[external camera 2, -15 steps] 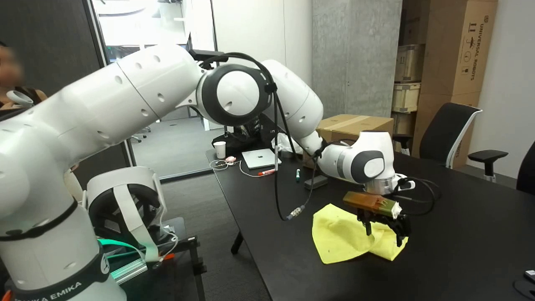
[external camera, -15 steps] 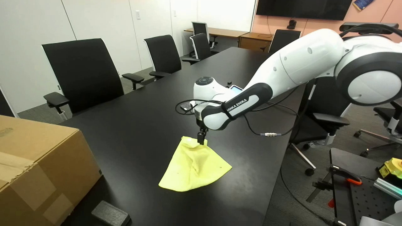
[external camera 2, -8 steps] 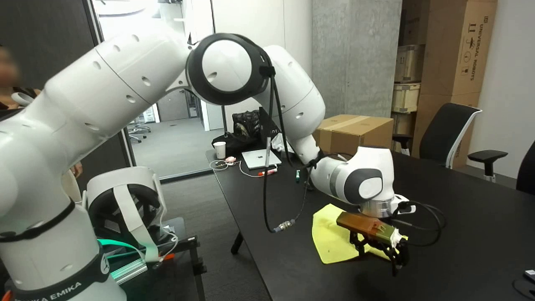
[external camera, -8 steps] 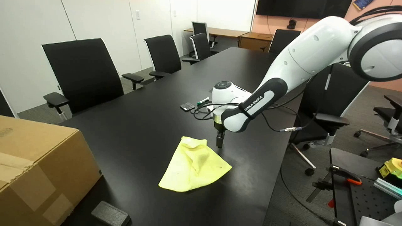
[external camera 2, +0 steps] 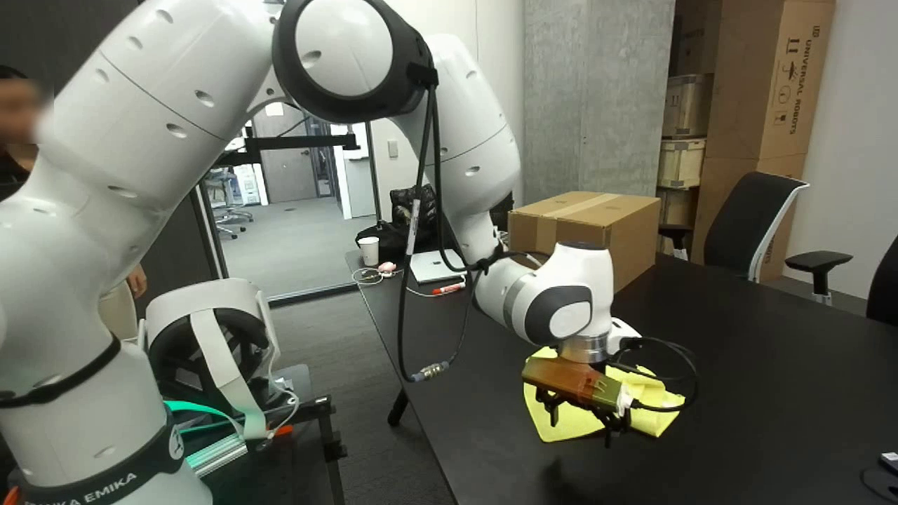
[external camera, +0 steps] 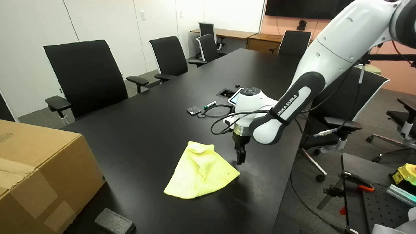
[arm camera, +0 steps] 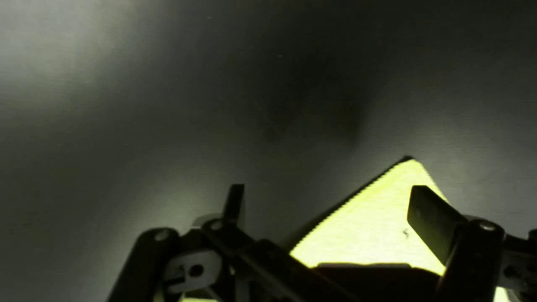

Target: Fold the cloth

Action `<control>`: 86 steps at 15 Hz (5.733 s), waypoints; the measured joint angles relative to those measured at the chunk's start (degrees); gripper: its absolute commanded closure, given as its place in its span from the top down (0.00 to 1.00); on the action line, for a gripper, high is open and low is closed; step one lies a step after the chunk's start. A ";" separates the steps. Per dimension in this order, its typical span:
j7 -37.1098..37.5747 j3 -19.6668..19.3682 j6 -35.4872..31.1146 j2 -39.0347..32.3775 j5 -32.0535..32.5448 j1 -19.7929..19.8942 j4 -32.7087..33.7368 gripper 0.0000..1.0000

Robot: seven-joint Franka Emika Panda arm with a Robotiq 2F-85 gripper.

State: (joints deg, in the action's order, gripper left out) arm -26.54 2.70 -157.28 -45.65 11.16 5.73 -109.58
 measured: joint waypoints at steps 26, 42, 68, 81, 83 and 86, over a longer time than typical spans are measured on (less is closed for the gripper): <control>-55.33 5.51 1.52 -5.86 9.01 0.31 3.02 1.00; -52.25 -1.44 -1.74 -6.51 9.91 -5.51 5.14 0.09; -15.37 -6.68 3.34 -12.81 17.20 -23.97 27.72 0.09; 6.95 -8.15 8.79 -21.14 17.04 -23.19 41.61 1.00; 7.28 -8.32 9.75 -20.32 16.86 -21.09 41.06 1.00; 8.22 -8.95 10.76 -16.69 16.38 -16.86 37.00 1.00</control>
State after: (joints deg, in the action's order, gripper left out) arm -18.32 -6.26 -146.52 -62.34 27.54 -11.13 -72.58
